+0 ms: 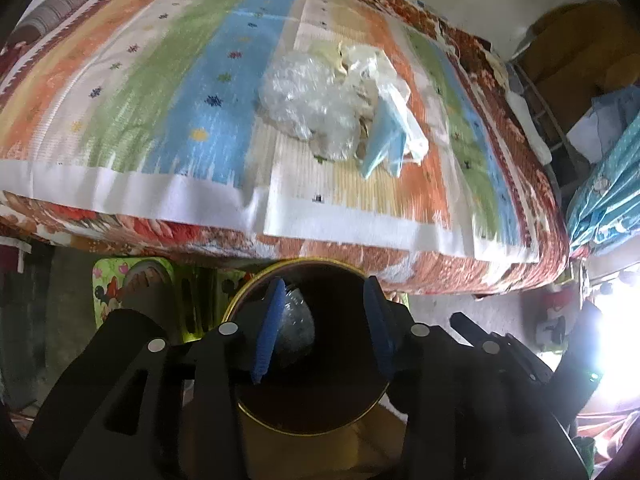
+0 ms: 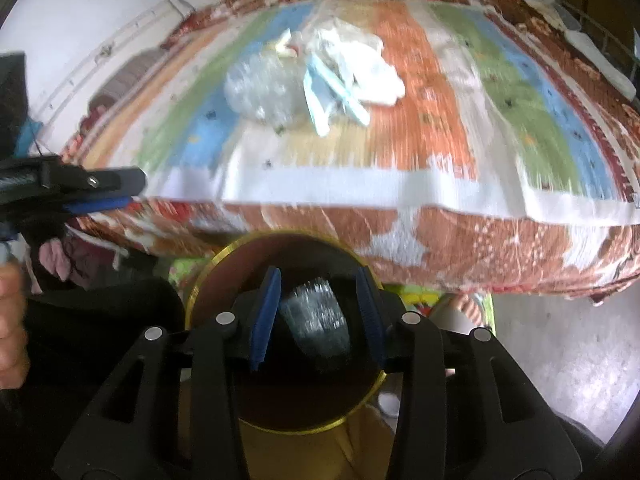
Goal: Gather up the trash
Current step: 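Move both open tools back toward the trash pile on the blanket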
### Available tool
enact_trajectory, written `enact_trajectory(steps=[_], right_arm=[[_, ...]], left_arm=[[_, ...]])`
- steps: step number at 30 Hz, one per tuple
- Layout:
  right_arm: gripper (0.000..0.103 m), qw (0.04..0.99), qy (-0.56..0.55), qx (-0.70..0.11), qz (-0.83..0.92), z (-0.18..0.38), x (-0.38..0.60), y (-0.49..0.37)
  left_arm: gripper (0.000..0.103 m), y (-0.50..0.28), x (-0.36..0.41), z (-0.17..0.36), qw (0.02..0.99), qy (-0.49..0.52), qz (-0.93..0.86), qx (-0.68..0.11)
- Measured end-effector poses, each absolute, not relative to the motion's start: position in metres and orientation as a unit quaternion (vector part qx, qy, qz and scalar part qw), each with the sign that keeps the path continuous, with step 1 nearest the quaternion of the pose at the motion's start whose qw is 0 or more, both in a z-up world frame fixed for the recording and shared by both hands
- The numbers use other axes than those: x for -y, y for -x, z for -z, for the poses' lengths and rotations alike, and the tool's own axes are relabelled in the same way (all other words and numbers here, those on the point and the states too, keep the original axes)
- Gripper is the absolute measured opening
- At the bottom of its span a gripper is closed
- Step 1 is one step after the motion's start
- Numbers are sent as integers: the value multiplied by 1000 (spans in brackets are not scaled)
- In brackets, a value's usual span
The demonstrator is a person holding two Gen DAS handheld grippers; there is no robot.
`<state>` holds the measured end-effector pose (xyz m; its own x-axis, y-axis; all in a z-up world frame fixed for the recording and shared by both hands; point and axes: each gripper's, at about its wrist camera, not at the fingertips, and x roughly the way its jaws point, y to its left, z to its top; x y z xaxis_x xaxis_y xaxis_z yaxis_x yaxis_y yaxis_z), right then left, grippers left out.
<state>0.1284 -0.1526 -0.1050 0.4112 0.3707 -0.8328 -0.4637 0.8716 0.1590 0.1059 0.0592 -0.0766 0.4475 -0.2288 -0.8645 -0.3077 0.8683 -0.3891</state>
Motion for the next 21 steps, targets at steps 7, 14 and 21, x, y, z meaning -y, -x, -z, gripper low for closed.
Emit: enact_trajectory(steps=[7, 14, 21], right_arm=[[51, 860, 55, -430, -269, 71, 148, -136], [63, 868, 89, -398, -283, 52, 138, -148], [74, 868, 129, -376, -297, 37, 128, -158]], left_arm=[[52, -114, -62, 60, 832, 235, -31, -501], [64, -123, -69, 51, 843, 220, -40, -490], [72, -131, -91, 37, 855, 221, -52, -466]])
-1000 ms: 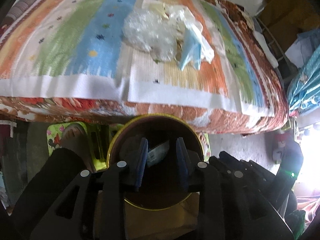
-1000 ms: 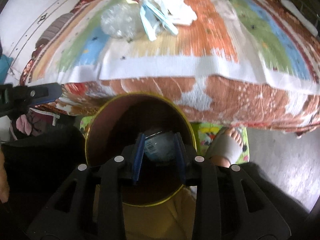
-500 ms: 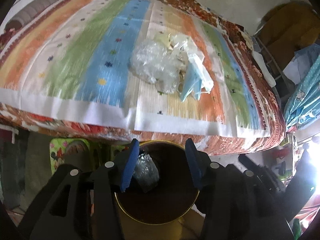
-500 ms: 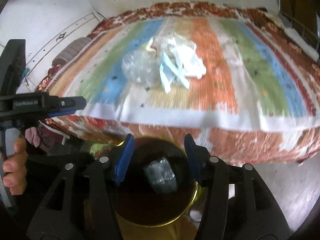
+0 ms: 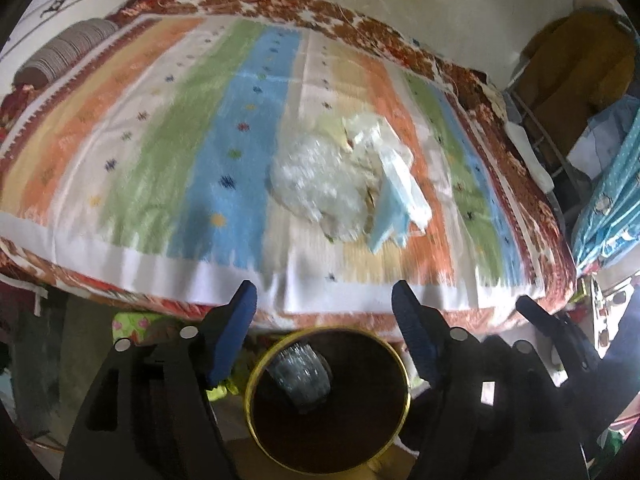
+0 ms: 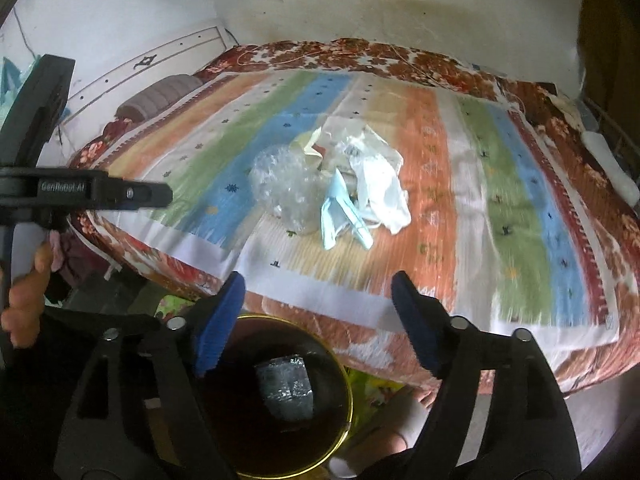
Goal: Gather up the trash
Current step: 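Move both open tools back toward the trash pile on the blanket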
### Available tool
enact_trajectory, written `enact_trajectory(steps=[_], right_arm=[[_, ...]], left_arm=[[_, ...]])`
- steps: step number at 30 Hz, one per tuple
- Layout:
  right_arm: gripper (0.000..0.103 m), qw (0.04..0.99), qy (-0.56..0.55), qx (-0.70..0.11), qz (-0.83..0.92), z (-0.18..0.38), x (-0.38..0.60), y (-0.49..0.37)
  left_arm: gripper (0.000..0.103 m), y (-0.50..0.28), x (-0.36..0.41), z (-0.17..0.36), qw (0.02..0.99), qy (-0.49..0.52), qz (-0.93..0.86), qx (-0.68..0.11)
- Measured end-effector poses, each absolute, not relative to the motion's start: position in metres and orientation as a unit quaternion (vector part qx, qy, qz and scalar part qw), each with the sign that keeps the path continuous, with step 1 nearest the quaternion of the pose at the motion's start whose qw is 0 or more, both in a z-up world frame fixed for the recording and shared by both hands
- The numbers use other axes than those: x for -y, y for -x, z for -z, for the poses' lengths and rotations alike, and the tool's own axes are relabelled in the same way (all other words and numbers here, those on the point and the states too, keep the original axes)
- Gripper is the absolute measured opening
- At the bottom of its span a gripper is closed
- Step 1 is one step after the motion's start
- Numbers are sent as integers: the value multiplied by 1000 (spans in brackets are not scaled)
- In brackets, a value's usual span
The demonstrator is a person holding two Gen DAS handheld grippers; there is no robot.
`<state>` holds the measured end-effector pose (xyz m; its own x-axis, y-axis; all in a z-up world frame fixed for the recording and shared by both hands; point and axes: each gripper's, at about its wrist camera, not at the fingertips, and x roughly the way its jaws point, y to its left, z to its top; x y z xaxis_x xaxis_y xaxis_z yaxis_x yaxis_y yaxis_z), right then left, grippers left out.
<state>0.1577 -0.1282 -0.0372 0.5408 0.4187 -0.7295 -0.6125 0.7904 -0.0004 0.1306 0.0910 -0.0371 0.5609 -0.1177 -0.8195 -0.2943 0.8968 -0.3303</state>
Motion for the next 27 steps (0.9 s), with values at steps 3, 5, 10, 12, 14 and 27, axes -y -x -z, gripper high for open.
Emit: enact_trajectory(steps=[3, 5, 10, 12, 14, 27], right_arm=[[74, 865, 142, -379, -298, 35, 117, -165], [74, 861, 147, -384, -300, 35, 110, -169], [77, 863, 127, -389, -297, 42, 97, -186], [77, 861, 132, -390, -299, 50, 95, -192], [77, 861, 134, -388, -300, 54, 94, -198], [77, 860, 122, -380, -318, 60, 88, -234]], left_arm=[[75, -138, -100, 34, 859, 223, -59, -457], [75, -144, -101, 35, 859, 218, -62, -459], [78, -160, -103, 34, 862, 206, -65, -458], [79, -163, -108, 35, 864, 210, -61, -453], [79, -169, -109, 35, 866, 205, -61, -451], [79, -209, -113, 50, 869, 184, -58, -456]])
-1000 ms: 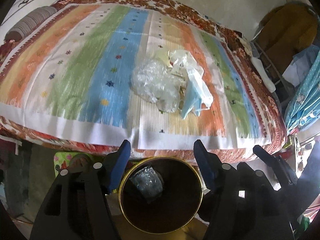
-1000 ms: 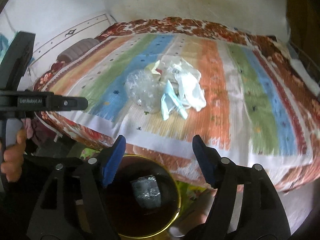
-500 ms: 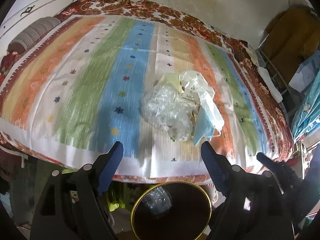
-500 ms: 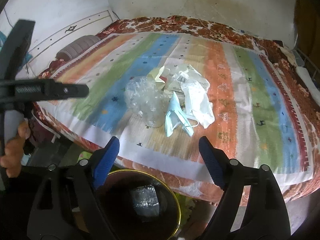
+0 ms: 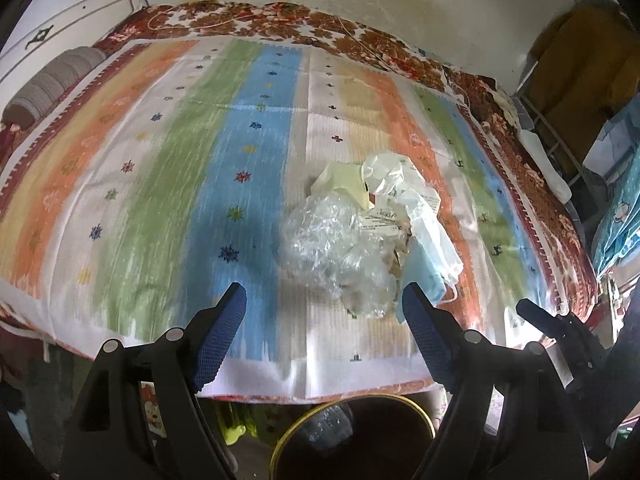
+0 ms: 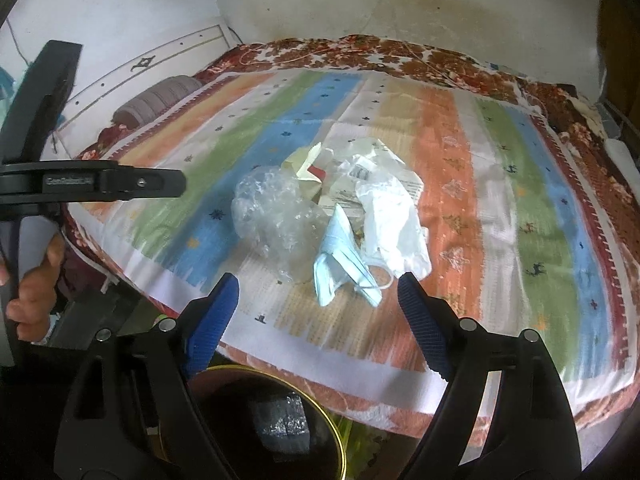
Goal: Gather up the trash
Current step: 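Move both open tools back toward the trash pile on the blanket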
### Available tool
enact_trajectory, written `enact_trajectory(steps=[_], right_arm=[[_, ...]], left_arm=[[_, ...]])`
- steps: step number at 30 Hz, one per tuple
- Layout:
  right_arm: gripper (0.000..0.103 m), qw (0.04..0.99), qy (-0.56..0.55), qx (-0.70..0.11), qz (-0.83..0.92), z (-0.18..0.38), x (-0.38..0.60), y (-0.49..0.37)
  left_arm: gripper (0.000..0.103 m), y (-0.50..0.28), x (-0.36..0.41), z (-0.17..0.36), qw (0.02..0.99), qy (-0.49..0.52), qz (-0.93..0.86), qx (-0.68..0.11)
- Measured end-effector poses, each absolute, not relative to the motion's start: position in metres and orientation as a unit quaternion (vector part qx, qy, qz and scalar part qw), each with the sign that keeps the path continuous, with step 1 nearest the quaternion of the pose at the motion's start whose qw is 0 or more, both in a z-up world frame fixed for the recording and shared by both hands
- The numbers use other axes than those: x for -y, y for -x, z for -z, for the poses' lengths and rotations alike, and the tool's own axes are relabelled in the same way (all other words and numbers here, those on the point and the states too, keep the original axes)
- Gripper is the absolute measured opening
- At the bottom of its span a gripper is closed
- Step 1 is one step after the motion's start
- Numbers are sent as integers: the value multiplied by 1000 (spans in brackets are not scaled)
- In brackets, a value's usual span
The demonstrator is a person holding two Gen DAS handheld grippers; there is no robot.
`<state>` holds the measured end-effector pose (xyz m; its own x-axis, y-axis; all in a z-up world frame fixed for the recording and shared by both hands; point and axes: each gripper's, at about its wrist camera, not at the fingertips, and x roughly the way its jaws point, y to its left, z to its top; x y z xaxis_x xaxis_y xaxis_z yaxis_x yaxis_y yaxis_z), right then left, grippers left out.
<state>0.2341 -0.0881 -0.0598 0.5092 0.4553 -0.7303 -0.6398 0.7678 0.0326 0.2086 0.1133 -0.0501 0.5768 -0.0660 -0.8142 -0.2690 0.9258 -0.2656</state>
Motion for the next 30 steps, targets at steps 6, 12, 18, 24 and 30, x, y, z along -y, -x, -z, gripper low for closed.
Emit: enact_trajectory(steps=[6, 12, 18, 24, 30], right_arm=[[77, 860, 114, -384, -315, 70, 83, -251], [77, 859, 115, -390, -311, 80, 74, -263], [74, 856, 128, -397, -305, 93, 60, -272], [65, 854, 127, -409, -294, 104, 53, -283], [53, 853, 129, -413, -292, 111, 47, -292]], left_arm=[[79, -226, -122, 63, 866, 183, -65, -461], [79, -240, -133, 76, 859, 193, -69, -469], [79, -254, -139, 91, 851, 201, -72, -480], [79, -267, -147, 101, 834, 237, -72, -494], [78, -278, -152, 115, 828, 236, -80, -502]])
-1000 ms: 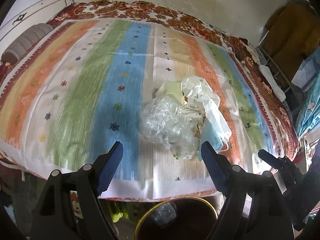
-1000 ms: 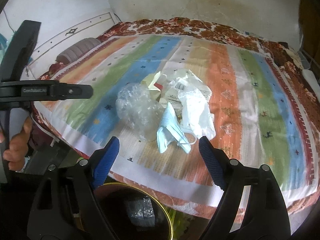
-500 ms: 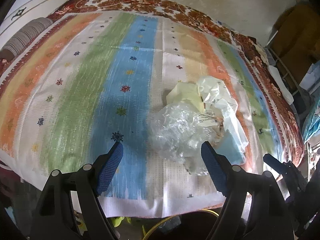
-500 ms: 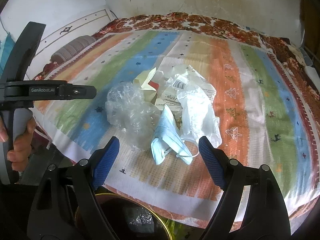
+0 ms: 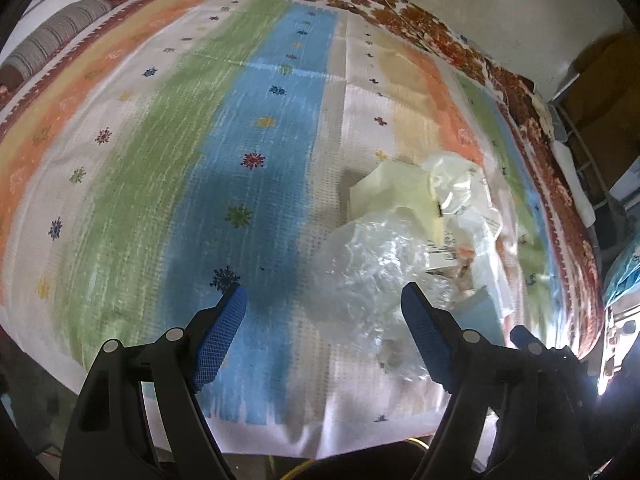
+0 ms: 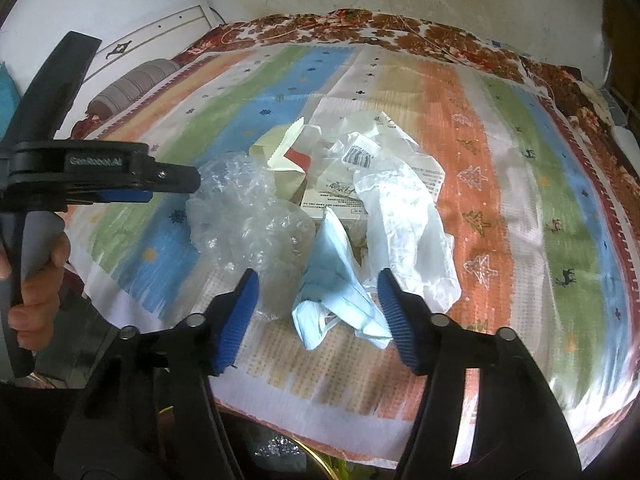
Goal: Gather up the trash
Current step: 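Move both open tools back toward the trash pile on the blanket, then grasp clear plastic bag with left tool while right tool grasps blue face mask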
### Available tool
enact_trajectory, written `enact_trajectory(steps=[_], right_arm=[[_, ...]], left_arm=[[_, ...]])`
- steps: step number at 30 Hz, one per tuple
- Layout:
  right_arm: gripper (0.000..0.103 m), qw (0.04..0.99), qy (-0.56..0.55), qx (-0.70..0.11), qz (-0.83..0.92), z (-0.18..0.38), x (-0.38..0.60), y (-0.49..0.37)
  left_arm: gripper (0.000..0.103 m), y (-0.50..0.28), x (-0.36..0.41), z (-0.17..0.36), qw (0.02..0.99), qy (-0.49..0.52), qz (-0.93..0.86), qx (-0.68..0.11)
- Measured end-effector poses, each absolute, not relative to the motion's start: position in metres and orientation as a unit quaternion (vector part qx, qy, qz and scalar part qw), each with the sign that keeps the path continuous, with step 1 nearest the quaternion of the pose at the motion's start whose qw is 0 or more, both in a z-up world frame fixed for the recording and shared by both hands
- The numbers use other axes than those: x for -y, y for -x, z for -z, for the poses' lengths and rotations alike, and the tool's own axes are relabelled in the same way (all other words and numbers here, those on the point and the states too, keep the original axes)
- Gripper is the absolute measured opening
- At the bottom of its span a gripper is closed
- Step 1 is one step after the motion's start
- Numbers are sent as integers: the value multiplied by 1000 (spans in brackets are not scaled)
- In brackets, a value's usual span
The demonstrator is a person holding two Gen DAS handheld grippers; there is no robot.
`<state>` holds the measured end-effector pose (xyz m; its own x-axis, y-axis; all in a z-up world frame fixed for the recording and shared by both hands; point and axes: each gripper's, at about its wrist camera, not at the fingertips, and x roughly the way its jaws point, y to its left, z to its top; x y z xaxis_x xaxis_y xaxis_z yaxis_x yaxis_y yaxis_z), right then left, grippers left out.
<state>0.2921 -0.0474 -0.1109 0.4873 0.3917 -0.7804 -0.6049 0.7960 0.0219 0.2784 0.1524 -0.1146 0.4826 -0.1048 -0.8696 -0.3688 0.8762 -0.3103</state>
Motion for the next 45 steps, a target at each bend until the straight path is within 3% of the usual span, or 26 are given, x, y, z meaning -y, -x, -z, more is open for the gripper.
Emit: enact_trajectory(steps=[2, 6, 11, 16, 20, 23, 24, 45], right_arm=[[48, 852, 133, -416, -290, 114, 46, -294], [26, 849, 131, -424, -286, 118, 48, -299], [11, 861, 133, -414, -264, 119, 55, -302], [9, 858, 121, -422, -266, 121, 60, -304], [9, 857, 128, -423, -267, 121, 60, -303], [9, 854, 125, -425, -273, 120, 61, -303], [9, 854, 126, -424, -275, 120, 61, -302], [9, 855, 118, -411, -292, 90, 71, -285]], left_arm=[[77, -282, -155, 119, 826, 240, -77, -504], [76, -287, -156, 122, 827, 252, -67, -499], [72, -295, -154, 124, 830, 248, -59, -496], [61, -299, -153, 121, 834, 247, -43, -492], [40, -303, -145, 125, 833, 239, -25, -499], [10, -304, -138, 126, 833, 225, -16, -505], [7, -304, -135, 125, 835, 219, -15, -505], [3, -267, -130, 65, 851, 220, -23, -477]])
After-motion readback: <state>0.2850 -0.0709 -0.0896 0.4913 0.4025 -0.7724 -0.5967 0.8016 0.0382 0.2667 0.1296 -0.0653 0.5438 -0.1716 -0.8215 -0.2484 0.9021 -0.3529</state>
